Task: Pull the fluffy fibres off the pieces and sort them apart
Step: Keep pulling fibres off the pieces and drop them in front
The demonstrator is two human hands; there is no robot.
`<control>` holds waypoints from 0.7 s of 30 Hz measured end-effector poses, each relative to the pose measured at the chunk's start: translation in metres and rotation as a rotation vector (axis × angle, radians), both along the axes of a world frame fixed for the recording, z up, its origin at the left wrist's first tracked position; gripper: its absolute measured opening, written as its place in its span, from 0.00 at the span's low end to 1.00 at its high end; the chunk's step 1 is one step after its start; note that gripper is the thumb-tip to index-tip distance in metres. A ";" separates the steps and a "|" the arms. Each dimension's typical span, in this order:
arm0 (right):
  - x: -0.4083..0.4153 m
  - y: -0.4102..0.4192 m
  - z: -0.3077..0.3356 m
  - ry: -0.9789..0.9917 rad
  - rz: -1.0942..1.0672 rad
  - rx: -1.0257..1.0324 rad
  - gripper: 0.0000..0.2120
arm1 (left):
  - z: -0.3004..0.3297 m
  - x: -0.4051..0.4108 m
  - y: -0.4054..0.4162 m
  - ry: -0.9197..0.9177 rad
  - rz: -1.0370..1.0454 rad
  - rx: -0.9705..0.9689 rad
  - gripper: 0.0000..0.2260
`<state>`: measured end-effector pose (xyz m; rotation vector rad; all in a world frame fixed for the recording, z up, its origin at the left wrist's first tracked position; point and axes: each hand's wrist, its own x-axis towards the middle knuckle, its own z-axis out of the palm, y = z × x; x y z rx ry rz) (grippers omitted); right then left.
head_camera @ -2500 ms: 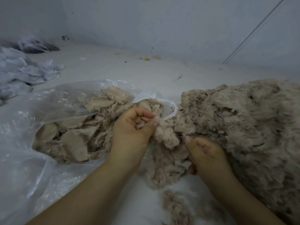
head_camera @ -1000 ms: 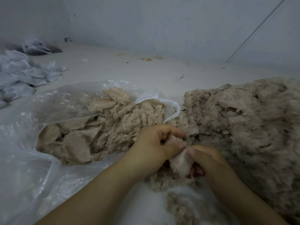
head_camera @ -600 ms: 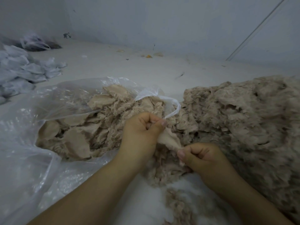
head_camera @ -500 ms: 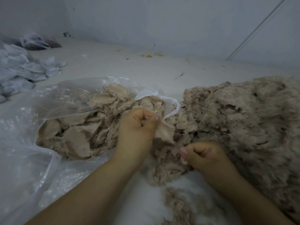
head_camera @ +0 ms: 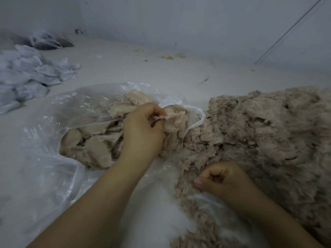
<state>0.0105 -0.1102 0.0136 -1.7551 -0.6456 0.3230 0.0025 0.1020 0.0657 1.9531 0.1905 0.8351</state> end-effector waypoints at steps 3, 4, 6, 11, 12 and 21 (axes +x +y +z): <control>-0.003 0.001 0.001 -0.025 -0.067 0.027 0.14 | 0.002 -0.002 0.016 -0.013 0.025 0.390 0.12; -0.003 0.002 0.001 -0.048 -0.112 0.051 0.14 | -0.001 -0.002 0.022 -0.001 0.006 0.542 0.11; -0.005 0.005 0.000 -0.137 -0.207 0.078 0.12 | -0.007 -0.003 0.031 0.094 -0.068 0.763 0.09; 0.000 0.017 0.008 -0.374 -0.475 -0.031 0.10 | -0.019 -0.006 0.040 0.222 -0.274 1.024 0.24; 0.002 0.020 0.010 -0.426 -0.480 -0.095 0.10 | -0.019 -0.004 0.039 0.265 -0.294 1.084 0.26; 0.027 0.068 0.011 -0.453 -0.288 -0.523 0.27 | -0.015 0.004 0.045 0.533 -0.324 1.292 0.23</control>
